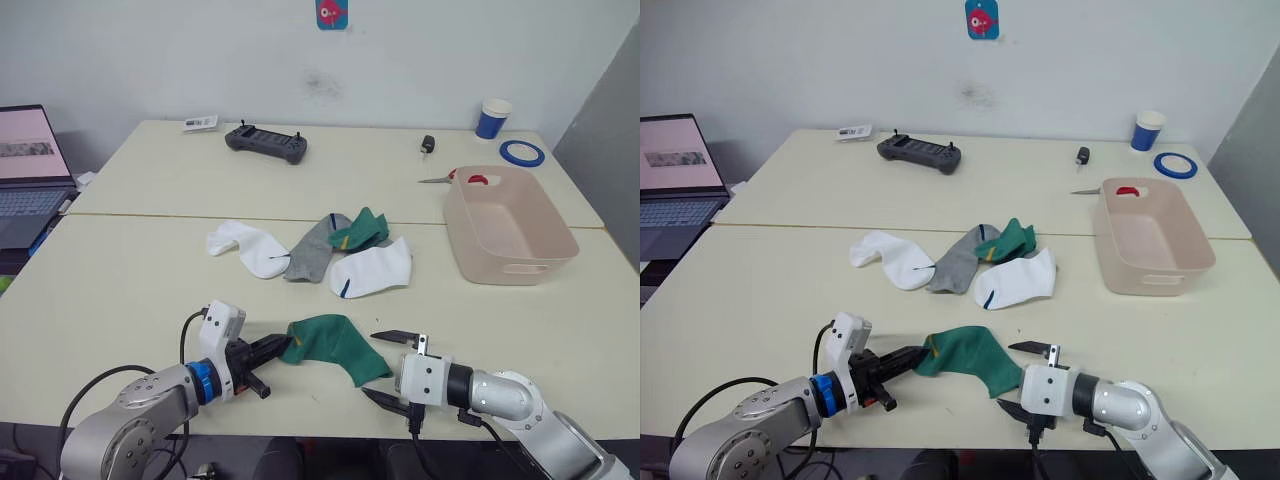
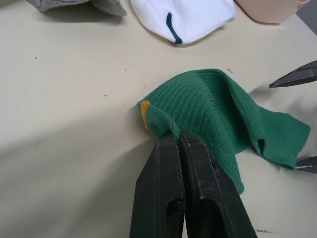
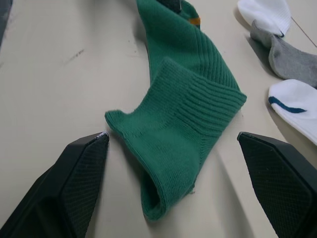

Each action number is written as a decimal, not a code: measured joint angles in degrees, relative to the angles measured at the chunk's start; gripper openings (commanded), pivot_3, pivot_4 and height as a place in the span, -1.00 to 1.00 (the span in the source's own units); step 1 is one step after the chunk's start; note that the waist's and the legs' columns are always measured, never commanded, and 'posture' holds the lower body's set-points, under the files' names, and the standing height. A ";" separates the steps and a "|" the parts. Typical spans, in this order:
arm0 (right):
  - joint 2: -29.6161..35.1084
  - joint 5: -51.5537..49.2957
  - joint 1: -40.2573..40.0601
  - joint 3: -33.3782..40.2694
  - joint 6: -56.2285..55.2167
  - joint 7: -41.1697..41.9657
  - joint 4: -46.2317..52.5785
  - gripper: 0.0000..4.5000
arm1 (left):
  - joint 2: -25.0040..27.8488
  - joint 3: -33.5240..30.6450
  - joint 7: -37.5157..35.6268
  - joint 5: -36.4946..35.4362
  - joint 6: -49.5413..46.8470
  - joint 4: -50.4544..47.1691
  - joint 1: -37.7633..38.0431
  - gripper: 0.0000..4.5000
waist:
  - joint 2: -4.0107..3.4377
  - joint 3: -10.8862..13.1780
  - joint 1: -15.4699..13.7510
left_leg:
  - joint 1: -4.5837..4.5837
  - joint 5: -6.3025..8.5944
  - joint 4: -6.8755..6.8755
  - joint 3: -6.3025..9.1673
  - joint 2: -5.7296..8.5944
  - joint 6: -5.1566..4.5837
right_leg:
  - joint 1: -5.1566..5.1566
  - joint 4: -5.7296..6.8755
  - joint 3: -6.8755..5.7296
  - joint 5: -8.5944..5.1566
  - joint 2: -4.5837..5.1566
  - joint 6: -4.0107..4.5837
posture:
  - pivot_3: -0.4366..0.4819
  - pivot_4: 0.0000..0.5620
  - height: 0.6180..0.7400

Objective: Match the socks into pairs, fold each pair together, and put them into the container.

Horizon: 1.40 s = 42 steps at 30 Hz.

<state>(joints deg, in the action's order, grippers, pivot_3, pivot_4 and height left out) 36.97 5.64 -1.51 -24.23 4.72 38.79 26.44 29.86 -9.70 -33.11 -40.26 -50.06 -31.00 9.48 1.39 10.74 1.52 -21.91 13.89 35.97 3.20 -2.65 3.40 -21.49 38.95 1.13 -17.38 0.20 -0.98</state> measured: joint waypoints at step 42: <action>-13.59 -30.11 0.49 17.29 44.34 -0.66 12.77 -0.99 | 10.96 -2.60 -9.80 0.02 5.09 2.31 5.76 -1.00 | -0.05 0.01 -0.09 | 0.00 0.01 -0.11 0.09 -0.01 -0.01 | -0.04 0.01 -0.03 -0.12 0.06 0.24 | -0.05 -0.47 1.00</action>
<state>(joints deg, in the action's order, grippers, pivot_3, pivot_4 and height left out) 23.38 -24.47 -1.01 -6.94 49.07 38.13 39.21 40.83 -12.31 -42.91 -40.23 -44.97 -28.69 15.24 1.34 10.75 1.43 -21.91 13.90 35.86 3.29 -2.67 3.39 -21.54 38.97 1.09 -17.50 0.26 -0.75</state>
